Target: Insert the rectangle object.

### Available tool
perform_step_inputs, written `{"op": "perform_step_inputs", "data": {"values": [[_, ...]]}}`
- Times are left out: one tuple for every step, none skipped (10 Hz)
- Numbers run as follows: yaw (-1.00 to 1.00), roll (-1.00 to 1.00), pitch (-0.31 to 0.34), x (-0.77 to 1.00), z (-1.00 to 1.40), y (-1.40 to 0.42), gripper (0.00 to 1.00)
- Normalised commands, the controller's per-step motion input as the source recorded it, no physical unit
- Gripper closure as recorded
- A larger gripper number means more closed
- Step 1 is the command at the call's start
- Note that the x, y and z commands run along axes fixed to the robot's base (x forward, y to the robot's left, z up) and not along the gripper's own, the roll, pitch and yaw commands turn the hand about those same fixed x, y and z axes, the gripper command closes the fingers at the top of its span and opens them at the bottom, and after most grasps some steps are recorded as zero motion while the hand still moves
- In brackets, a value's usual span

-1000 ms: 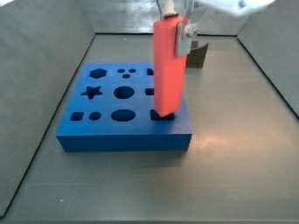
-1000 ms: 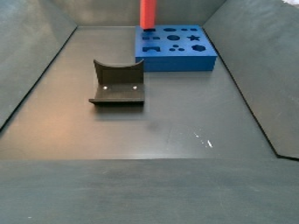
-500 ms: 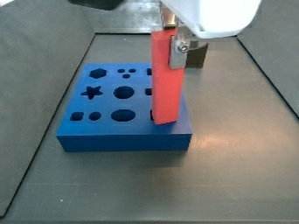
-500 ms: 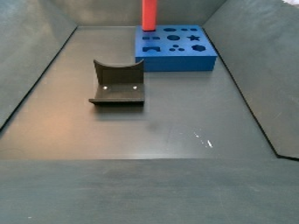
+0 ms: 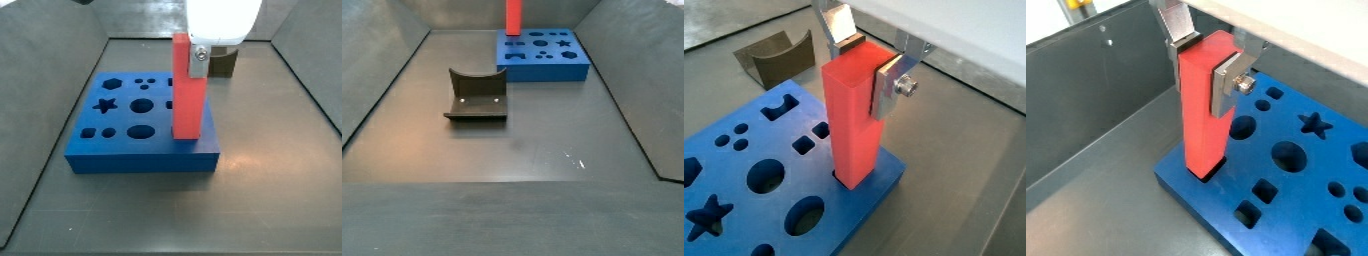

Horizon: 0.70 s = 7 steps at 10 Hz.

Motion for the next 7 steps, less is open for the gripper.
{"op": "perform_step_inputs", "data": {"values": [[0.00, 0.12, 0.007, 0.05, -0.31, 0.00, 1.00], [0.00, 0.13, 0.004, 0.04, -0.33, 0.01, 1.00], [0.11, 0.14, 0.000, 0.07, -0.34, 0.07, 1.00], [0.11, 0.13, 0.000, 0.05, -0.33, 0.09, 1.00], [0.09, 0.13, 0.000, 0.03, -0.33, 0.09, 1.00], [0.06, 0.11, 0.000, 0.03, -0.34, 0.02, 1.00], [0.00, 0.06, 0.000, 0.00, -0.35, 0.00, 1.00]]}}
